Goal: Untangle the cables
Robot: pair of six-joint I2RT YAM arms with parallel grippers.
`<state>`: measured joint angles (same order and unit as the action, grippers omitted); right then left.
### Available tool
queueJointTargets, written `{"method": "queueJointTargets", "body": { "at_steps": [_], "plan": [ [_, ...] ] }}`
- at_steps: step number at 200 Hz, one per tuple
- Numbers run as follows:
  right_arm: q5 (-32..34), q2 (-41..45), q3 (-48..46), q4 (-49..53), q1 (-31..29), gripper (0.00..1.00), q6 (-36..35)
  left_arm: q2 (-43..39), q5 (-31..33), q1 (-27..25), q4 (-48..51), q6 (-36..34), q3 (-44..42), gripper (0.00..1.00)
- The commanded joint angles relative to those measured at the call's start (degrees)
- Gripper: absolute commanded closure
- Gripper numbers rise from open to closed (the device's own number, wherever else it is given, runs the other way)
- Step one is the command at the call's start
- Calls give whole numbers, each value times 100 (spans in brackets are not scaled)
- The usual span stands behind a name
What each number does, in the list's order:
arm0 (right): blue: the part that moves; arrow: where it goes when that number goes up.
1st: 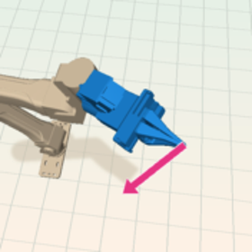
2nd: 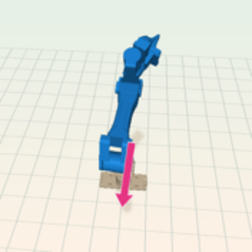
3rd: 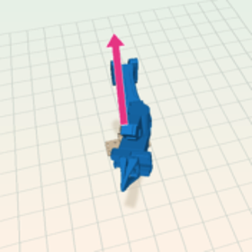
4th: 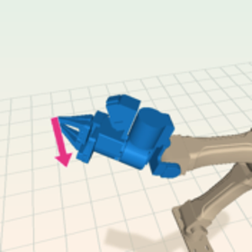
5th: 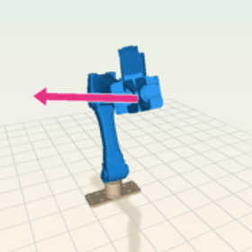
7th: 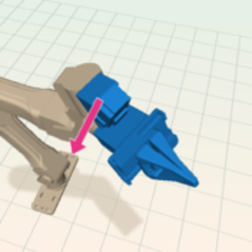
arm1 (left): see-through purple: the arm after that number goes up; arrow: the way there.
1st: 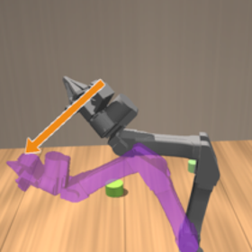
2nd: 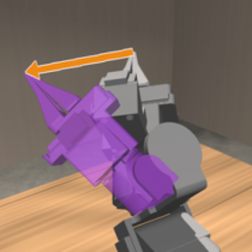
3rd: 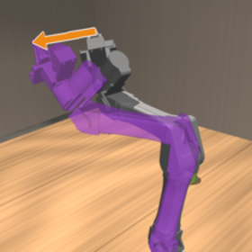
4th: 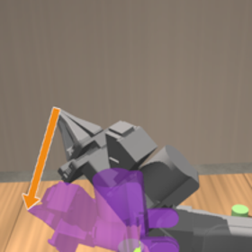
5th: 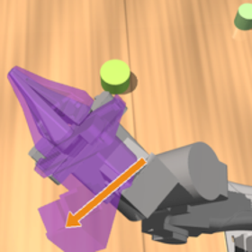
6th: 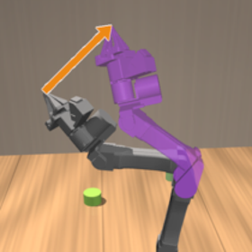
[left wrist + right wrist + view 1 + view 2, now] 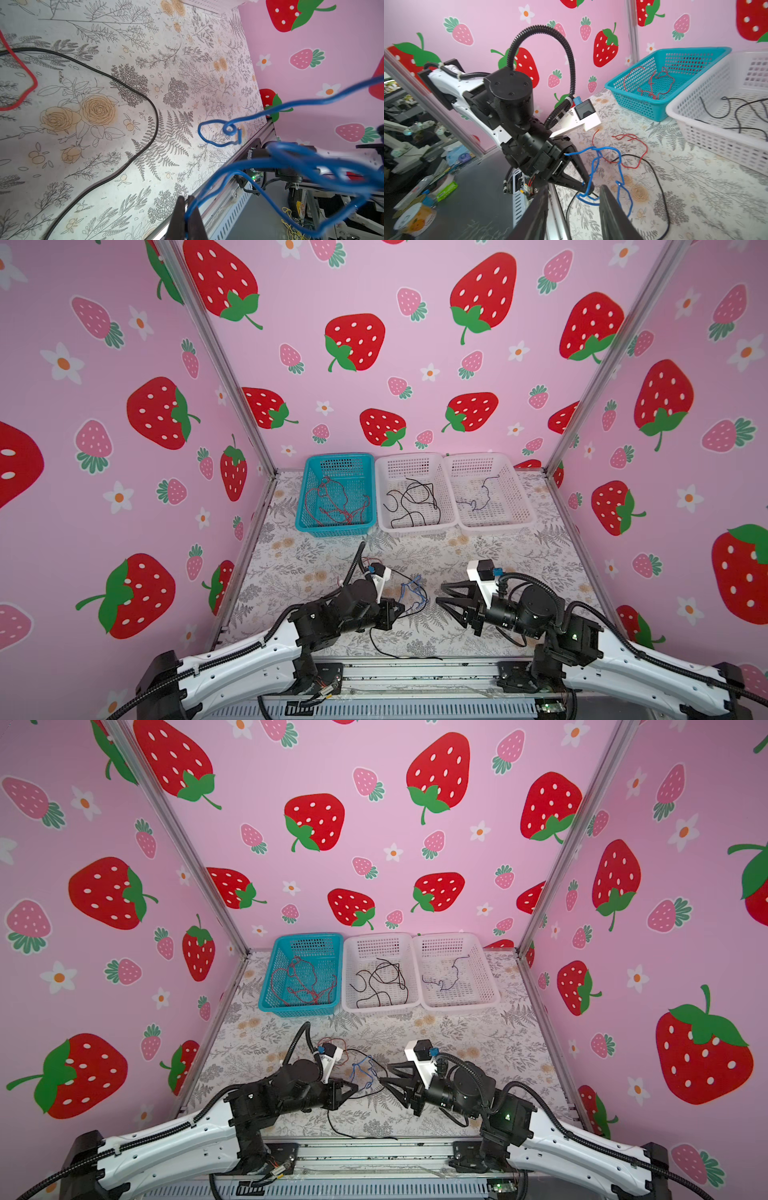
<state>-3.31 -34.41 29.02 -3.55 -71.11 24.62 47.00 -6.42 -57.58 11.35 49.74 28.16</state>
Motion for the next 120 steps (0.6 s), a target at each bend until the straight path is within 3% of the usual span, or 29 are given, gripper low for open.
{"method": "queueJointTargets", "body": {
  "at_steps": [1,61,85,120],
  "plan": [
    [359,-434,198,355,27,57,-583,-51,-443,37,427,-240,321,100],
    [291,-1564,236,-418,119,59,-931,-156,-879,37,429,-271,287,100],
    [319,-1735,241,-645,141,66,-1002,-200,-969,41,434,-289,277,100],
    [283,-1863,160,-983,185,67,-1086,-157,-1070,35,431,-315,264,100]
  ]
}}
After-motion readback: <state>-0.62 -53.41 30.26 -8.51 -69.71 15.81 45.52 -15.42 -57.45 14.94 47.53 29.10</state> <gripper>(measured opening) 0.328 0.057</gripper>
